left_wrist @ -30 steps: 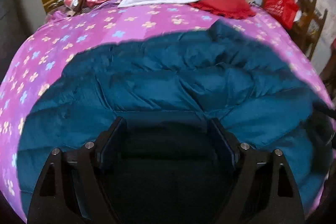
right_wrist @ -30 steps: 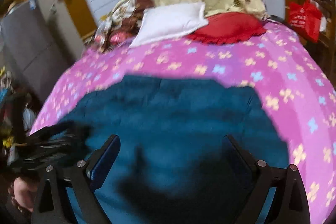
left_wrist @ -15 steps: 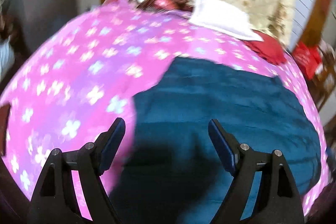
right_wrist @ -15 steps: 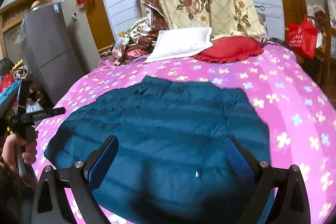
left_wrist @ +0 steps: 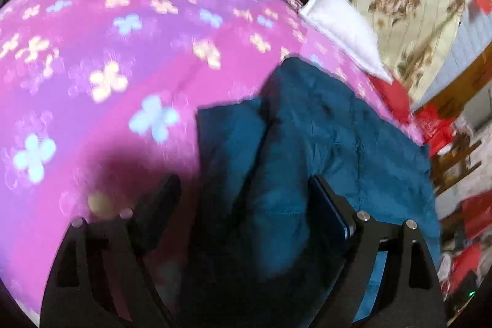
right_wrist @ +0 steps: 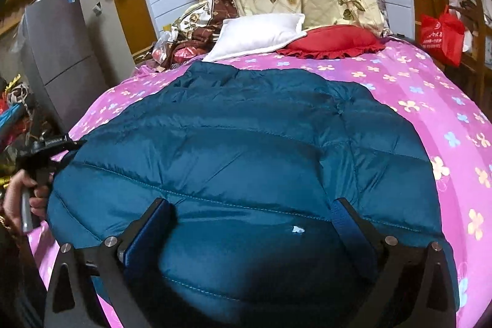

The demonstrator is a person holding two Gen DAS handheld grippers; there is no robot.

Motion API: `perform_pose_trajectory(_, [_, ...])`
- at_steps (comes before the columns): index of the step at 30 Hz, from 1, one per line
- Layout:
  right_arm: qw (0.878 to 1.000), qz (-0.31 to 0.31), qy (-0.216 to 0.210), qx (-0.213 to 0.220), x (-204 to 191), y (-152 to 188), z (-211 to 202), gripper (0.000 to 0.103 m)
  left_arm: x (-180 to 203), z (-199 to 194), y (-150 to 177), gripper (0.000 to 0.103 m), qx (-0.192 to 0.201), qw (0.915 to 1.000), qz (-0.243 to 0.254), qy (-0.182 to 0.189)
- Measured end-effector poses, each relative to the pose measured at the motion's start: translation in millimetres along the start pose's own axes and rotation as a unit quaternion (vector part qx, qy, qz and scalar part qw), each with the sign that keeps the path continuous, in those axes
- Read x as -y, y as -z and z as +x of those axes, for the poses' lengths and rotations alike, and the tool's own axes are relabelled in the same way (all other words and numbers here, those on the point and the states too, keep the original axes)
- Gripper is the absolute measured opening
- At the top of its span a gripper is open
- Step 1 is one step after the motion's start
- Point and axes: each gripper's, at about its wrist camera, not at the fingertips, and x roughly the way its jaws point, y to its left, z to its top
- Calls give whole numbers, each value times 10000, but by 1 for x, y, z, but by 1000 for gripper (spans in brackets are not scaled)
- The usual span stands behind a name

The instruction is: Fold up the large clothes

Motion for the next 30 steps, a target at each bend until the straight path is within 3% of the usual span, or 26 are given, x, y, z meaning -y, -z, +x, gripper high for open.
perform_pose_trajectory(3, [10000,-7,9,-25,1,0,1,103,5,5,-2,97,-65,9998,176,-4])
perform_pose_trajectory(8, [9999,36,95,-29,-1,-1,3,103,9,13,-10,97,-240,9967,259,729])
perform_pose_trajectory(10, [9999,38,113,-33,-2,0,3,103,11,16,-12,87,-247,9955,328,858])
perform_pose_trajectory(11, [9999,41,105,-41,-3,0,3,103,14,16,-12,74,-228,9954,385,843])
perform_pose_trajectory(14, [9999,51,55,-98,-1,-1,3,103,19,12,-9,51,-89,9952,545,804])
perform_pose_trajectory(16, [9999,37,39,-141,-2,-1,4,103,21,9,-8,44,15,9953,615,752])
perform_pose_trajectory(22, [9993,-183,304,-141,-12,-1,-3,103,32,12,-4,46,152,9957,832,379])
perform_pose_trajectory(24, [9967,-497,641,52,-24,-1,-9,103,32,13,-3,51,177,9957,866,280])
perform_pose_trajectory(27, [9812,-1317,1368,342,-51,-17,-14,103,31,17,-3,58,178,9965,793,209])
perform_pose_trajectory(28, [9801,-1376,1373,405,-57,-28,-18,103,29,18,-4,59,175,9969,742,203])
perform_pose_trajectory(30, [9869,-1273,881,461,-62,-51,-23,103,27,18,-3,60,174,9973,685,217])
